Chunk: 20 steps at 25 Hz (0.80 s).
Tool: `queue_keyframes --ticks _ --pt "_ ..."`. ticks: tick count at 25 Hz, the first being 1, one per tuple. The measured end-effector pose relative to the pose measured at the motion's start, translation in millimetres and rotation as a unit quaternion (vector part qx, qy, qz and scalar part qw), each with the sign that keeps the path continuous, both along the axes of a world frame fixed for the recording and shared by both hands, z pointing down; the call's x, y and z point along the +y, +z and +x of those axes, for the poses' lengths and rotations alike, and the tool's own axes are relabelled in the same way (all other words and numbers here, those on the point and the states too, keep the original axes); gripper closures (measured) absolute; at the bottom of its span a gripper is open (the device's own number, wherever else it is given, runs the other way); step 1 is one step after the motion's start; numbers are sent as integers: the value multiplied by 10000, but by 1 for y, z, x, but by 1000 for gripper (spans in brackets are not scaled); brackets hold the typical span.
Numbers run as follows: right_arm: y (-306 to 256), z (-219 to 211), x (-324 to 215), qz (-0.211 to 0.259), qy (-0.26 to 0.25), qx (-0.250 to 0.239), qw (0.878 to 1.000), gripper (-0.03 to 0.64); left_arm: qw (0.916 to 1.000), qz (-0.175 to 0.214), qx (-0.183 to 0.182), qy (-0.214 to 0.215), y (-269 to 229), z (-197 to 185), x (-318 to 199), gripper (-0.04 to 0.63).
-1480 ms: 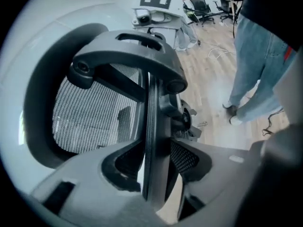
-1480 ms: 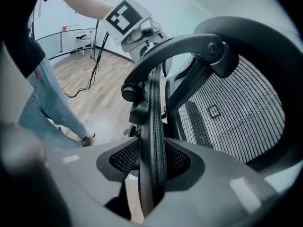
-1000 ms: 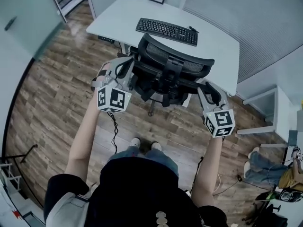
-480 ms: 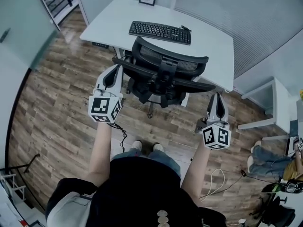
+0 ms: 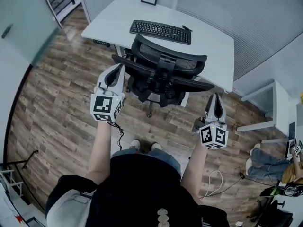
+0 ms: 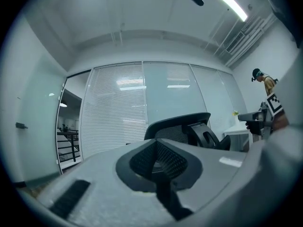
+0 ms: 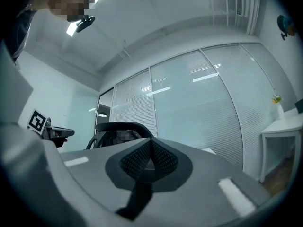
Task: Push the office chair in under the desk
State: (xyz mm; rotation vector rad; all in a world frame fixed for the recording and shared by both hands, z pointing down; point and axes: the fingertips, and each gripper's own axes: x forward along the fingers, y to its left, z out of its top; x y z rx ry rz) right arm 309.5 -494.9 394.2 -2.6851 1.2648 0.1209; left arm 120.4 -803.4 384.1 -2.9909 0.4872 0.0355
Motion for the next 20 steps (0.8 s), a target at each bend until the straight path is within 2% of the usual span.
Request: queue_keyframes --ticks 20 --pt "-5 -8 -11 -144 -343 47 9993 611 9998 101 -167 4 -1 4 5 588"
